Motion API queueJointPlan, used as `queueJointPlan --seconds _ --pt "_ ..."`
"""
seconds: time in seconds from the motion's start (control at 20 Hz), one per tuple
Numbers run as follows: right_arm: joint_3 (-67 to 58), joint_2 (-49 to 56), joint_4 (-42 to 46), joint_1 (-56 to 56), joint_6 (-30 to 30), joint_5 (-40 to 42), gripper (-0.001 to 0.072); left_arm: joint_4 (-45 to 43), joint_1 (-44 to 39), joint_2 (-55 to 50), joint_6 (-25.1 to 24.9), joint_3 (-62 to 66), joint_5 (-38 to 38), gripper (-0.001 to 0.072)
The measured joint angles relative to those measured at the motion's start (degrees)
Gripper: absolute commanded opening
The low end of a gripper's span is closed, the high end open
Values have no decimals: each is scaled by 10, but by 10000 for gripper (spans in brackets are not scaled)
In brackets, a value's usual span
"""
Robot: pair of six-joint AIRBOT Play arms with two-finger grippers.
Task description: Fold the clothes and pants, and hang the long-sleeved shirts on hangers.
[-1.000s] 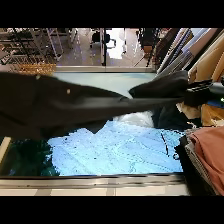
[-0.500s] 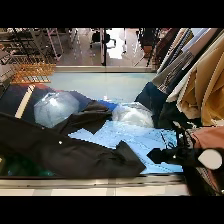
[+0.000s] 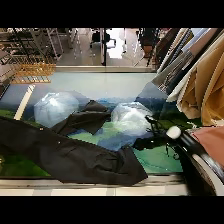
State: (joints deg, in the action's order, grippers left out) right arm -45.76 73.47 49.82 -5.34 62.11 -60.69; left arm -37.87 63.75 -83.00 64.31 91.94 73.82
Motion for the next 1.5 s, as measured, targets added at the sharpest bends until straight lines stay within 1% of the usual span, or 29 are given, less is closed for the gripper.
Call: queueJointPlan --seconds 0.1,0.2,0.25,0.3,0.35,0.4,0.5,0.6,0.75,0.85,0.95,1.05,1.1,1.2,1.3,1.4,1.5 --pt "-50 80 -27 0 -47 -24 438 -2 0 0 0 0 9 13" --pt "-82 121 -42 -2 -75 -37 283 -3 0 0 0 0 15 14" --pt "-94 135 -47 -5 -86 -43 280 -3 0 0 0 0 16 13" --pt "-102 143 -51 -9 -93 -47 231 -3 0 0 0 0 18 13" --pt "-108 151 -51 -14 -97 -51 89 -3 0 0 0 0 20 13" --pt "-112 155 -51 -18 -97 -57 21 -3 0 0 0 0 21 13" --pt "-119 158 -47 -24 -97 -63 18 -3 0 0 0 0 22 13" --pt "-136 145 -39 -25 -84 -65 17 5 0 1 0 0 23 12" --pt "-198 72 17 -24 -40 -65 16 64 0 16 0 0 11 12" --pt "-258 -10 85 -20 7 -56 16 140 3 38 0 1 -14 12" --pt "-321 -109 158 -4 57 -32 16 250 13 68 0 7 -52 11" --pt "-379 -213 222 28 99 9 16 395 33 99 0 25 -110 11" --pt "-405 -263 252 49 113 29 16 484 45 113 -3 41 -133 12" --pt "-451 -344 292 94 130 69 16 667 72 134 -26 83 -176 12" --pt "-490 -400 321 133 140 100 16 821 109 148 -47 136 -214 11" --pt "-527 -433 346 162 145 114 16 918 154 155 -56 185 -236 11" --pt "-553 -450 364 177 146 122 16 974 206 160 -59 217 -247 12"
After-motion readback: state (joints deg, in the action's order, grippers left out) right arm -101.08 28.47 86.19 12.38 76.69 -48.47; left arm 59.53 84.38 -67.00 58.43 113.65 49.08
